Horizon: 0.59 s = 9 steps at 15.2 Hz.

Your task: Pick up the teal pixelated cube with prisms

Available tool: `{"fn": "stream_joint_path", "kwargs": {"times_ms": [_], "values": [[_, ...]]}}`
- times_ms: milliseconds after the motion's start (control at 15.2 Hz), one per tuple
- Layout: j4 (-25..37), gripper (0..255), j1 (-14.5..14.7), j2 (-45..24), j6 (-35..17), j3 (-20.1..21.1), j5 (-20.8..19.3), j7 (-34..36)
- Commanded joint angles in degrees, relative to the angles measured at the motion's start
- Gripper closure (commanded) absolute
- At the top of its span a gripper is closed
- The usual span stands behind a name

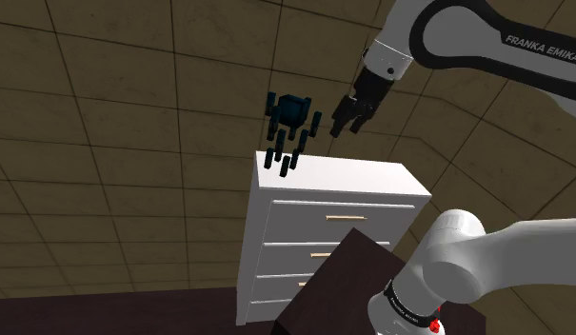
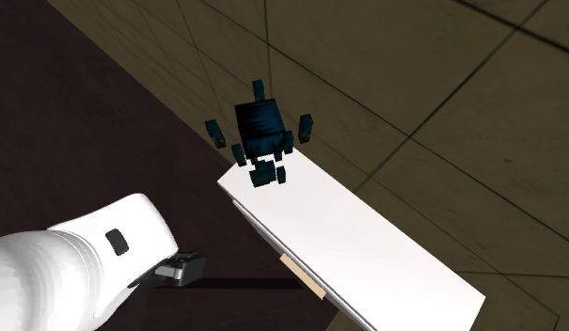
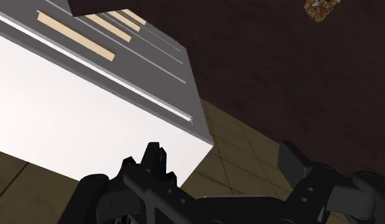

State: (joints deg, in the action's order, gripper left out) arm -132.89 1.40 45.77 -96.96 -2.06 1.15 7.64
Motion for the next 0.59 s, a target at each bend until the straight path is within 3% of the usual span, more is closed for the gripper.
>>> {"fn": "stream_joint_path", "kwargs": {"times_ms": [0, 528], "values": [[0.0, 0, 0.0, 0.0, 0.0, 0.0, 0.0, 0.0], [8.7, 0, -0.9, -14.4, -6.4, -6.4, -2.2, -7.6]]}}
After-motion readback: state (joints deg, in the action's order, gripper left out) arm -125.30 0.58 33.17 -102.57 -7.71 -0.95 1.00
